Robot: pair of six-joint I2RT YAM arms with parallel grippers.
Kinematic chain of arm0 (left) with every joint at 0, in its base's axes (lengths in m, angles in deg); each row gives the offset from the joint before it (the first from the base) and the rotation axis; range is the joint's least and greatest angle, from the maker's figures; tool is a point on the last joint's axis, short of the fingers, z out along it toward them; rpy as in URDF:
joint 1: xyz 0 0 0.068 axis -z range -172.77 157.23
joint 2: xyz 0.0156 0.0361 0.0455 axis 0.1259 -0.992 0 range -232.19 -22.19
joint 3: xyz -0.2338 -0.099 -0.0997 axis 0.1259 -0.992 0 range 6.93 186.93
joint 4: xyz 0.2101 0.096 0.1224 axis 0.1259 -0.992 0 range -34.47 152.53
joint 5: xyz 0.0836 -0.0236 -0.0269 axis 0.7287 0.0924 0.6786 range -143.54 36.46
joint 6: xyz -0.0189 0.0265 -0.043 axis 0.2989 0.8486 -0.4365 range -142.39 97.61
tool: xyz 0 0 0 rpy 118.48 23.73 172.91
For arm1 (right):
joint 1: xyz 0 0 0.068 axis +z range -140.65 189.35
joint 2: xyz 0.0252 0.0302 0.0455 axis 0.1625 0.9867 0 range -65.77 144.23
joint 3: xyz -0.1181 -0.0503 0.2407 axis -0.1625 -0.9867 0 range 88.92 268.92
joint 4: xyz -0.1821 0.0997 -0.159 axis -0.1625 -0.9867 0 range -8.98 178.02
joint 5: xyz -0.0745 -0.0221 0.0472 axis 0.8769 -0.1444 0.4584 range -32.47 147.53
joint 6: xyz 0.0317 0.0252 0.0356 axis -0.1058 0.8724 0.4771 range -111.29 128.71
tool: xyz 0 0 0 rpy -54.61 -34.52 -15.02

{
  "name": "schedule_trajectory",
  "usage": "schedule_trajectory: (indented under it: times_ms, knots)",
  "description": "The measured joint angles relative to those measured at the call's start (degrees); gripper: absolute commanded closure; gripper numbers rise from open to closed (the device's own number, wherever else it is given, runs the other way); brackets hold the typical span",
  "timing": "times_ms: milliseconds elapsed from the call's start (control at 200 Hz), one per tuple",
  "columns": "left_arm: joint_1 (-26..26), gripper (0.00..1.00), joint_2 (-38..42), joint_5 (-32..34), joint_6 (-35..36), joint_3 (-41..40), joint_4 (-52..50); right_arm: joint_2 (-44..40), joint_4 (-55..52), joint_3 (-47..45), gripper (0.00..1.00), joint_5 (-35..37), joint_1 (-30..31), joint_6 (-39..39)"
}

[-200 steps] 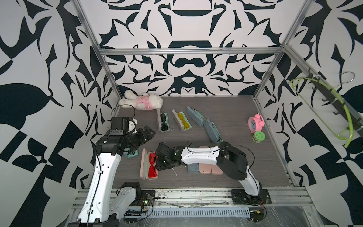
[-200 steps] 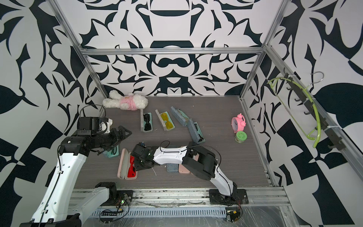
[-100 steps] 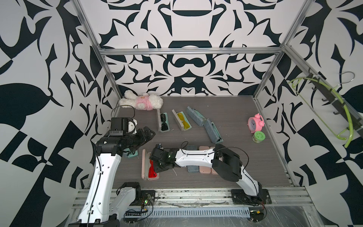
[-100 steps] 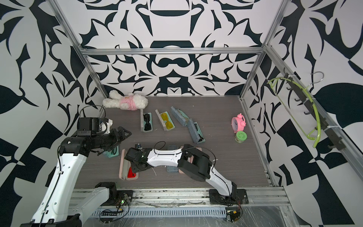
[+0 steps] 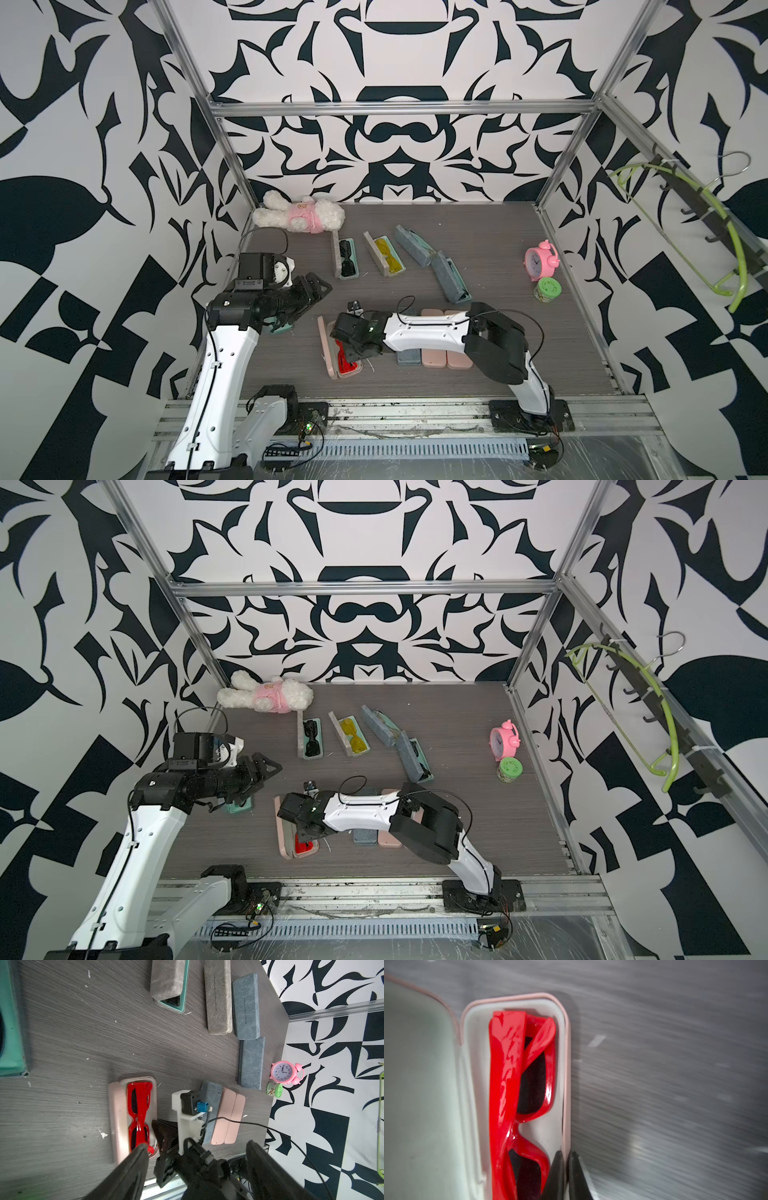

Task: Close the glasses case
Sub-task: Move the glasses case to the center of the board.

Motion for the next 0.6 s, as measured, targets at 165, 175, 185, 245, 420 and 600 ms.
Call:
schedule_trajectory:
  times_ms: [165, 175, 185, 245, 420, 600]
  knots:
    - [5.7, 0.22, 0.2, 0.1, -2.5, -1.7, 2.3, -3.6, -1.1, -4.6, 0.93, 2.0, -2.0, 0.2]
    - [6.1, 0.22, 0.2, 0.2, -2.7, -1.8, 2.3, -3.8, -1.1, -4.9, 0.93, 2.1, -2.1, 0.2]
    - [6.7, 0.22, 0.2, 0.3, -2.9, -1.9, 2.5, -4.0, -1.2, -5.1, 0.93, 2.2, -2.3, 0.2]
    - [9.5, 0.22, 0.1, 0.7, -4.1, -2.4, 3.5, -4.9, -1.5, -6.4, 0.93, 2.7, -2.8, 0.3]
    - [14.1, 0.25, 0.2, 1.1, -7.5, -5.0, 6.0, -6.2, -2.2, -8.1, 0.94, 4.2, -3.5, 0.4]
    - [16.1, 0.31, 3.6, 1.1, -10.7, -8.6, 7.0, -7.1, -2.2, -9.5, 0.94, 4.3, -3.5, 0.4]
